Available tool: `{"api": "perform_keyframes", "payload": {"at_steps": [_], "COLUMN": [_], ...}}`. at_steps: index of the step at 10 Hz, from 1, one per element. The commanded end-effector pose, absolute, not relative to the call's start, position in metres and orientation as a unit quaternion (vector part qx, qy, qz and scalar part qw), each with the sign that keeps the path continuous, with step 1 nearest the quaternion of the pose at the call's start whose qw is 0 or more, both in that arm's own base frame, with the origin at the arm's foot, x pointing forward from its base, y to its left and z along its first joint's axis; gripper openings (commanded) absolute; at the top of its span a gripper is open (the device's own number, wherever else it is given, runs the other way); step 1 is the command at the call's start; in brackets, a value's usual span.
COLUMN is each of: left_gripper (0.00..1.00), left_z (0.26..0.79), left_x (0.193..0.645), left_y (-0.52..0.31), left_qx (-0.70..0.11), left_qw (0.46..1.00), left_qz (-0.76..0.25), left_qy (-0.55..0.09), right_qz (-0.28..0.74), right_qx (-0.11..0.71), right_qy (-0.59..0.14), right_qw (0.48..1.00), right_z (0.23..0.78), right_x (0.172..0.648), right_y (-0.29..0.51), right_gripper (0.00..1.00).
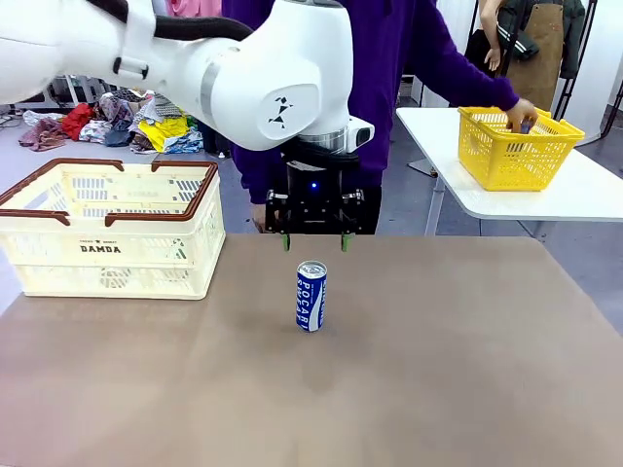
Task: Place the drinks into the Shopping basket.
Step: Pick up one drink and place it into the Shopping basket.
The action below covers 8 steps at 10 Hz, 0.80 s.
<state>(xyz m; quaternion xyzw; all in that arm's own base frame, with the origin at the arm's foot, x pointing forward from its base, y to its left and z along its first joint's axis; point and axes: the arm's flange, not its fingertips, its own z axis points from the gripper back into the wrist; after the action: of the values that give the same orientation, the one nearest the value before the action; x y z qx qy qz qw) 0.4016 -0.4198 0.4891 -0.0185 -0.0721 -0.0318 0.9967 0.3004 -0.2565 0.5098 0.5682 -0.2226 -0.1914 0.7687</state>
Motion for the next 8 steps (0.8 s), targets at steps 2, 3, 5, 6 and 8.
{"api": "perform_keyframes", "payload": {"at_steps": [2, 3, 5, 6, 8], "left_gripper": [1.00, 1.00, 1.00, 1.00, 1.00], "left_z": [0.464, 0.451, 0.431, 0.424, 0.411], "left_x": [0.426, 0.434, 0.440, 0.442, 0.446], "left_y": [-0.435, -0.436, -0.432, -0.428, -0.424], "left_qx": [0.009, 0.022, 0.047, 0.049, 0.042], "left_qw": [0.999, 0.999, 0.999, 0.999, 0.999], "left_qz": [-0.008, -0.010, -0.007, -0.004, -0.002], "left_qy": [-0.052, -0.035, -0.011, 0.000, 0.019], "right_qz": [-0.181, -0.181, -0.181, -0.181, -0.181], "right_qx": [0.573, 0.573, 0.573, 0.573, 0.573], "right_qy": [-0.232, -0.232, -0.232, -0.232, -0.232], "right_qw": [0.765, 0.765, 0.765, 0.765, 0.765], "right_z": [0.511, 0.511, 0.511, 0.511, 0.511], "right_x": [0.301, 0.301, 0.301, 0.301, 0.301], "right_y": [-0.257, -0.257, -0.257, -0.257, -0.257], "right_gripper": [1.00, 1.00, 1.00, 1.00, 1.00]}}
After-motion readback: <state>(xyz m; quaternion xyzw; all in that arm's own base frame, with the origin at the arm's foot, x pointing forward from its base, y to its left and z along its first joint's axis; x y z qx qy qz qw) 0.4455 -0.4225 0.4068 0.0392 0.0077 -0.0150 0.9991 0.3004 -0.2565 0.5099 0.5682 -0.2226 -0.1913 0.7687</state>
